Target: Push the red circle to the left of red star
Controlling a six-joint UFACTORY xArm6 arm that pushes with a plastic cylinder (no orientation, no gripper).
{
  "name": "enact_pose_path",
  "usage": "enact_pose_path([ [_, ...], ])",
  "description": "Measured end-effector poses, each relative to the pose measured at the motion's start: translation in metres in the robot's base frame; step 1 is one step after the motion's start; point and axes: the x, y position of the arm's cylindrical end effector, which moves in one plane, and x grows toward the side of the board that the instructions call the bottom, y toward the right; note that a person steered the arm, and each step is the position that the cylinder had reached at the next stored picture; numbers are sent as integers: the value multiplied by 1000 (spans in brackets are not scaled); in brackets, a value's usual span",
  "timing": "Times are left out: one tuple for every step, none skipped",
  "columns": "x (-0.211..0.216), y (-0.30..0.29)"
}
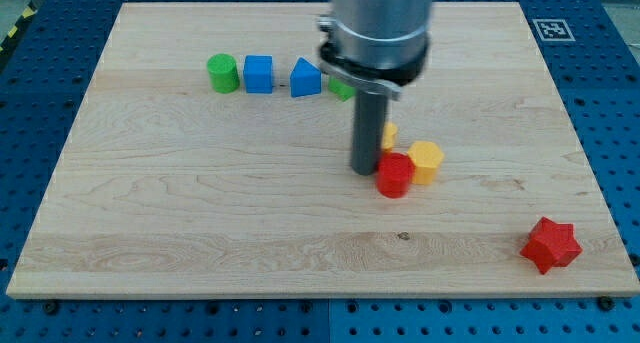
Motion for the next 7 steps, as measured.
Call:
enact_pose_path([
  [8, 43],
  [19, 58],
  [31, 50],
  [39, 30],
  [48, 52],
  [62, 88],
  [67, 96],
])
